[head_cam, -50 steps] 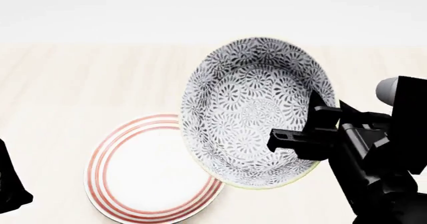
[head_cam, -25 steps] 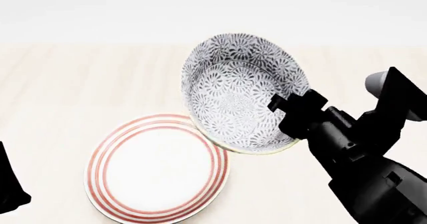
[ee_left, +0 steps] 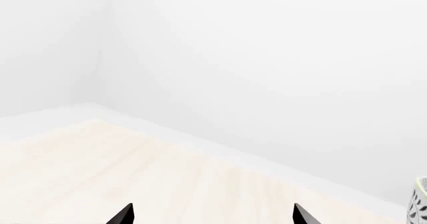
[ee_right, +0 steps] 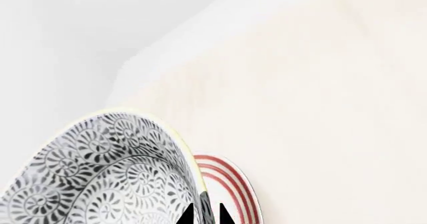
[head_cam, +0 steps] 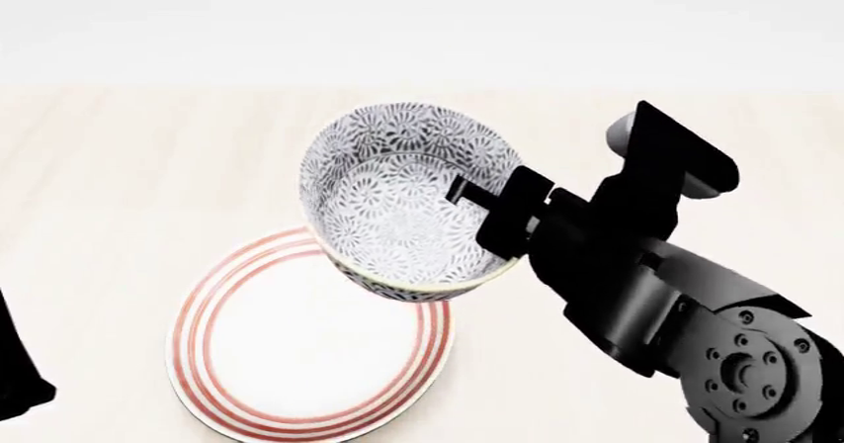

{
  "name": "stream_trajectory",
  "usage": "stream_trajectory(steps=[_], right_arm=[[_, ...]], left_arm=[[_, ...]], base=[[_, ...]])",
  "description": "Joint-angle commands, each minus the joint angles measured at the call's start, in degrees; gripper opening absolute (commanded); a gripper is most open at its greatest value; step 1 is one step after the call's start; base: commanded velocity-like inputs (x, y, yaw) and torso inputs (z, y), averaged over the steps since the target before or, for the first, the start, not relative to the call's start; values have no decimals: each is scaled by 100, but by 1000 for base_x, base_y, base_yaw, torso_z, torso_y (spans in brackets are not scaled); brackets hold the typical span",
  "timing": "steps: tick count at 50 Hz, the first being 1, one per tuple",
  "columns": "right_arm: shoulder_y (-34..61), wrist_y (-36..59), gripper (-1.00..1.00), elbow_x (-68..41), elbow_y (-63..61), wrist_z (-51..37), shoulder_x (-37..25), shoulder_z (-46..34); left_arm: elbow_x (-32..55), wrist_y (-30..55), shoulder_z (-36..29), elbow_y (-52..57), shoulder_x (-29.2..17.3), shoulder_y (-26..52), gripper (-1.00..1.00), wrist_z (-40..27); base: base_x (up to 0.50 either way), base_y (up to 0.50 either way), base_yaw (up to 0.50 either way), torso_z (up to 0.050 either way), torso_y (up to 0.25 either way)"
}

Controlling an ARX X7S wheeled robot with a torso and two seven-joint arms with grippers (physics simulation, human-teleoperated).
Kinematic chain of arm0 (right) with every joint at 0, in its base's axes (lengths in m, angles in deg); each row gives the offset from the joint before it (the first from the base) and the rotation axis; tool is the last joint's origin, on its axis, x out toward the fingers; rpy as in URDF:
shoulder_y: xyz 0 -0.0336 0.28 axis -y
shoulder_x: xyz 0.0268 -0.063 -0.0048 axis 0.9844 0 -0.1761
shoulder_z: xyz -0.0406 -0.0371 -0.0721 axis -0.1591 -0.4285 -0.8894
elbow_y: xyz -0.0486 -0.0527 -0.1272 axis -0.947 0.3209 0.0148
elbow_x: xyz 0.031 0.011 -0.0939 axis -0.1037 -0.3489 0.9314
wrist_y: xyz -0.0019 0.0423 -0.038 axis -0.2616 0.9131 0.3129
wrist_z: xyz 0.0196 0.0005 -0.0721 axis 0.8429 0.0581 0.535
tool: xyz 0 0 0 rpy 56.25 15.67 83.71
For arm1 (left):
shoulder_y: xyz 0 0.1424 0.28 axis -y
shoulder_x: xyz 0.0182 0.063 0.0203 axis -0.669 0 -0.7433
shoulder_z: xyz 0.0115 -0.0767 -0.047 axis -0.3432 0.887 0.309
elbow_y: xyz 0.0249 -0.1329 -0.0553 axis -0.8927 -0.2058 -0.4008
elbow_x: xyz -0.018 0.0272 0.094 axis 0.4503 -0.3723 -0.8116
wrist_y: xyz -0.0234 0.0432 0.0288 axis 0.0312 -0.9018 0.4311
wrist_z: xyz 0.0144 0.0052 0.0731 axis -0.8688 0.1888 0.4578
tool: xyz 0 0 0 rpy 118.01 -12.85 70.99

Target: Put the bowl on the plate.

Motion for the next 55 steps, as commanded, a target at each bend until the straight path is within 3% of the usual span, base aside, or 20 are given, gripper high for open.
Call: stream_trajectory(steps=[1, 12, 23, 30, 35, 55], right_arm=[[555, -542, -100, 650, 904, 1044, 323, -746], [818, -1351, -100, 1256, 2423, 2154, 755, -1268], [1116, -1875, -100, 1588, 3582, 2656, 1007, -1505], [1553, -2498, -100, 1891, 5022, 3280, 1339, -1700], [1567, -2556, -100, 1975, 5192, 3423, 1450, -1704], [1476, -3082, -100, -788, 5200, 3621, 1463, -4597]], left_arm=[[83, -65, 59, 34, 3, -70, 100, -23], [249, -63, 163, 125, -21, -182, 100, -62], [398, -49, 260, 336, -71, -342, 100, -125], [449, -42, 266, 337, -94, -329, 100, -138], [470, -40, 266, 338, -109, -324, 100, -144], [660, -65, 401, 361, -184, -366, 100, -184]], base=[[0, 0, 0, 0, 0], [0, 0, 0, 0, 0], [0, 0, 0, 0, 0], [0, 0, 0, 0, 1], [0, 0, 0, 0, 0], [0, 0, 0, 0, 0]])
